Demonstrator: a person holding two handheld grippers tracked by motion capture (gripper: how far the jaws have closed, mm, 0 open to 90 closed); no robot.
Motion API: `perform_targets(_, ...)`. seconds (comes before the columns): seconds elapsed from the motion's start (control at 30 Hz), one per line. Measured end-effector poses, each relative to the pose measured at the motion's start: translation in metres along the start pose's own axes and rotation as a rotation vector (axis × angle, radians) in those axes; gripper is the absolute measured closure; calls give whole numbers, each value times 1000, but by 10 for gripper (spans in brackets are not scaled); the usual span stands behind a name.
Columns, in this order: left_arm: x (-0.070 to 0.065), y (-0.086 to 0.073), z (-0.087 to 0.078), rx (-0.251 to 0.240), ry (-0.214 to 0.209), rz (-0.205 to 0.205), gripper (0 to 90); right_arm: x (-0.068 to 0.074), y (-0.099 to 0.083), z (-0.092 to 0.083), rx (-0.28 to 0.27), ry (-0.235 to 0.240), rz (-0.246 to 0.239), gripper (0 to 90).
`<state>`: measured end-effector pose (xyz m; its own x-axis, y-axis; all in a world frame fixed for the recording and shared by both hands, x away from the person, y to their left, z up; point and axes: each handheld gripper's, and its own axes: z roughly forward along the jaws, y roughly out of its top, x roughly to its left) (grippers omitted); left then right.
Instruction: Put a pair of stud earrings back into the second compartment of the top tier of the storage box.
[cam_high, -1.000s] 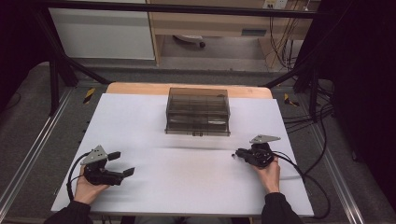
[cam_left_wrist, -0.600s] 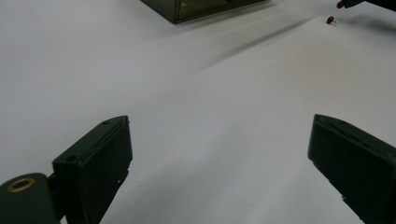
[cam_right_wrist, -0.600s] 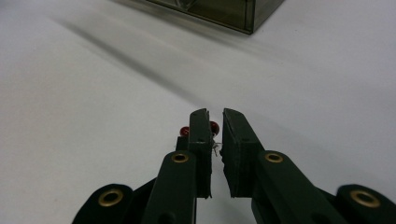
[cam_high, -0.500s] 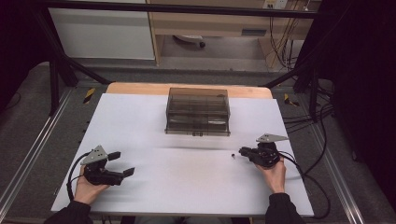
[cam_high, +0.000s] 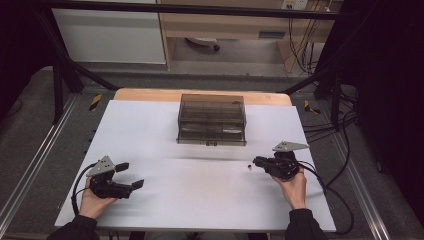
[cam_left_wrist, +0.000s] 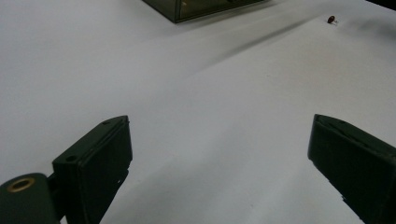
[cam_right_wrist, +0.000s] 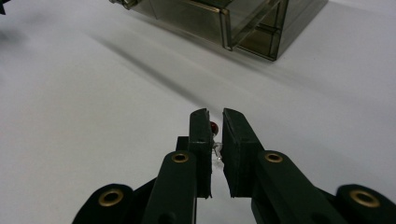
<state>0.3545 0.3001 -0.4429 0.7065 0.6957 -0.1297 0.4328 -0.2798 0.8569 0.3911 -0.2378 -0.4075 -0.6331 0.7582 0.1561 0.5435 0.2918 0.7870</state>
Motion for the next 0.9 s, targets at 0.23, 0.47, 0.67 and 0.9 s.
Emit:
perform_targets(0.23,0,0,0,0,0,0,60,11,9,-5,-3,22,-16,827)
perform_targets(0.47,0,0,0,0,0,1,59,26,27,-13,-10,41,-35,827)
perform_targets(0.67,0,0,0,-1,0,-1,60,36,41,-15,-17,47,-60,828)
perform_targets(0.9,0,0,0,0,-1,0,60,47,61,-12,-27,52,-85,828)
